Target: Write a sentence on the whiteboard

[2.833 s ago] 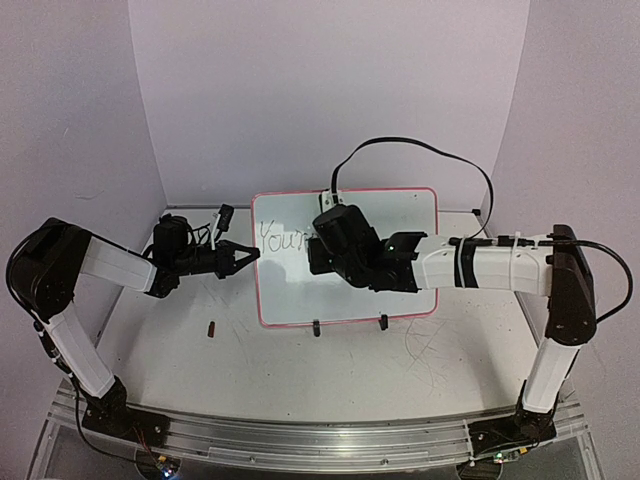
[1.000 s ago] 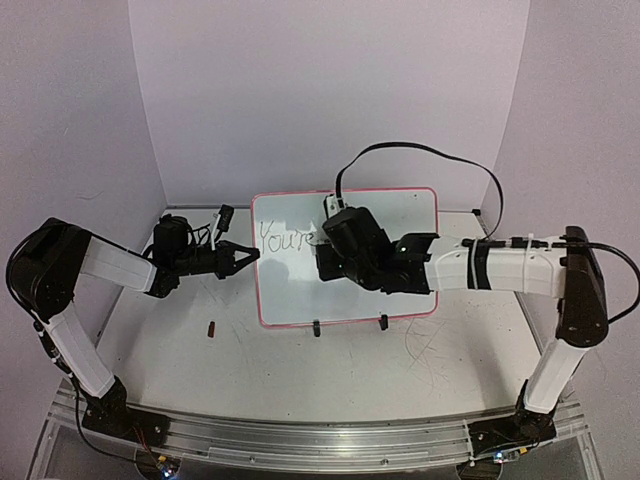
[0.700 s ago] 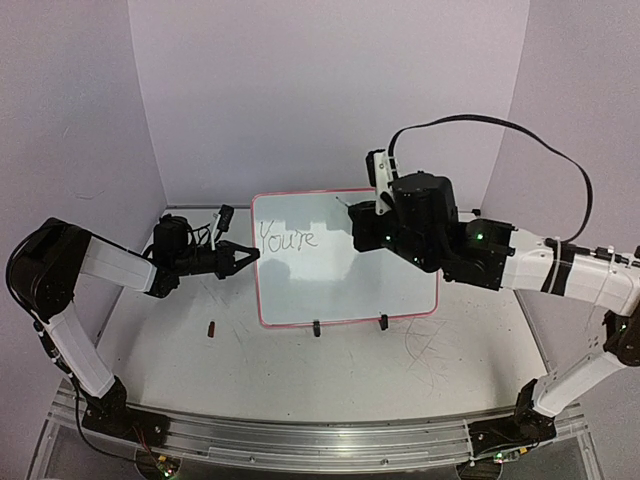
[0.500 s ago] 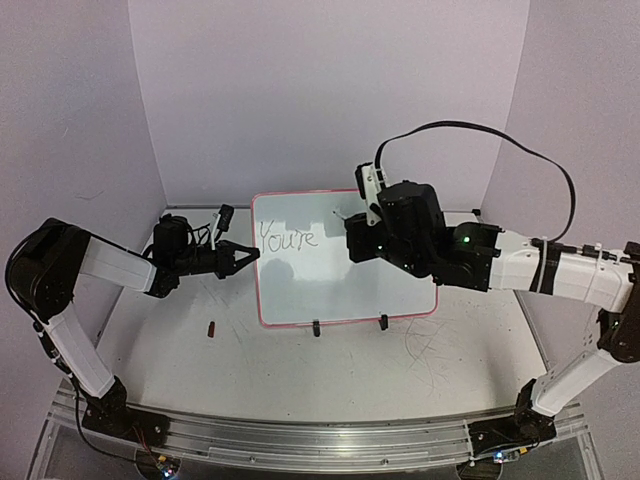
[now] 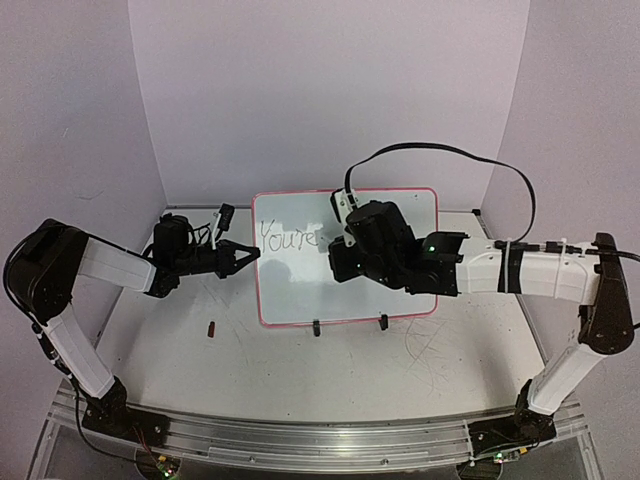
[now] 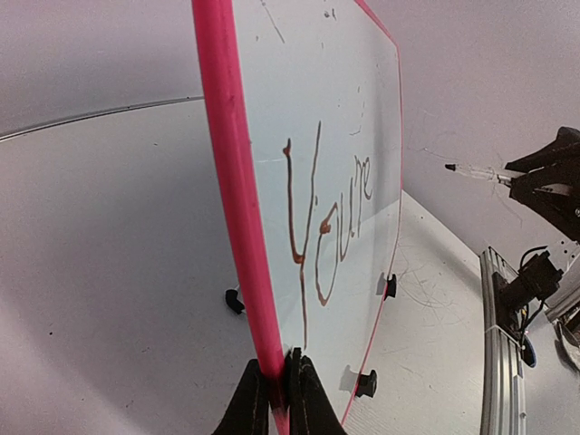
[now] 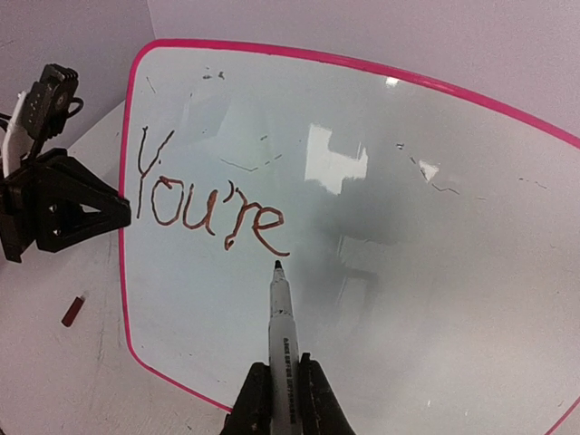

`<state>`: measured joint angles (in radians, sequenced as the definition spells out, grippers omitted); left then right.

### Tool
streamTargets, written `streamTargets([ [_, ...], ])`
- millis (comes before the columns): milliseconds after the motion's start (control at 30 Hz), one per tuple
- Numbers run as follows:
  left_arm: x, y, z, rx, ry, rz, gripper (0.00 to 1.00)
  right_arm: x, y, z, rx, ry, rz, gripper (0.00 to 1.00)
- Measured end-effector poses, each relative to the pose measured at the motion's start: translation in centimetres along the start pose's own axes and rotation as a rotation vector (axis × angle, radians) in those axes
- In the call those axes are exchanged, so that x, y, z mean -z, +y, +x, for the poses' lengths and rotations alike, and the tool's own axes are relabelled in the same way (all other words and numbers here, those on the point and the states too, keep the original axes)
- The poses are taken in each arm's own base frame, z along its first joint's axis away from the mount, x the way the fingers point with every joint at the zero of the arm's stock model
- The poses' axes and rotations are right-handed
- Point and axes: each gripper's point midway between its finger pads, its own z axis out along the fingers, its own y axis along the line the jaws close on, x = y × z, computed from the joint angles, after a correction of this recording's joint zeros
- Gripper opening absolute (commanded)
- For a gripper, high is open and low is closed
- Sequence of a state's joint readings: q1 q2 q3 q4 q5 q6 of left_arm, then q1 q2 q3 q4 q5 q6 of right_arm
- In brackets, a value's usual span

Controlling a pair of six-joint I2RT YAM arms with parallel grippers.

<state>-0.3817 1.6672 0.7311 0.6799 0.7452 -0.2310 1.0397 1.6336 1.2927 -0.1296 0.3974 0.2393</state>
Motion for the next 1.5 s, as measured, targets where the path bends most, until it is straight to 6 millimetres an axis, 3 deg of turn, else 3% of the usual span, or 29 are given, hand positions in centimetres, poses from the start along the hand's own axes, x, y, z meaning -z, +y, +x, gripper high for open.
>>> streamTargets([
  [767,-0.1,0.1,0.1,-0.003,0.004,-0.013,0.0,-0.2,0.7,-1.3,0.008,-0.051,-0.027,0.0],
  [1500,-0.4,0.0,0.2,-0.012,0.014,-0.023,0.0,-0.6,0.8,-0.5,0.014,-0.036,-0.031,0.0],
])
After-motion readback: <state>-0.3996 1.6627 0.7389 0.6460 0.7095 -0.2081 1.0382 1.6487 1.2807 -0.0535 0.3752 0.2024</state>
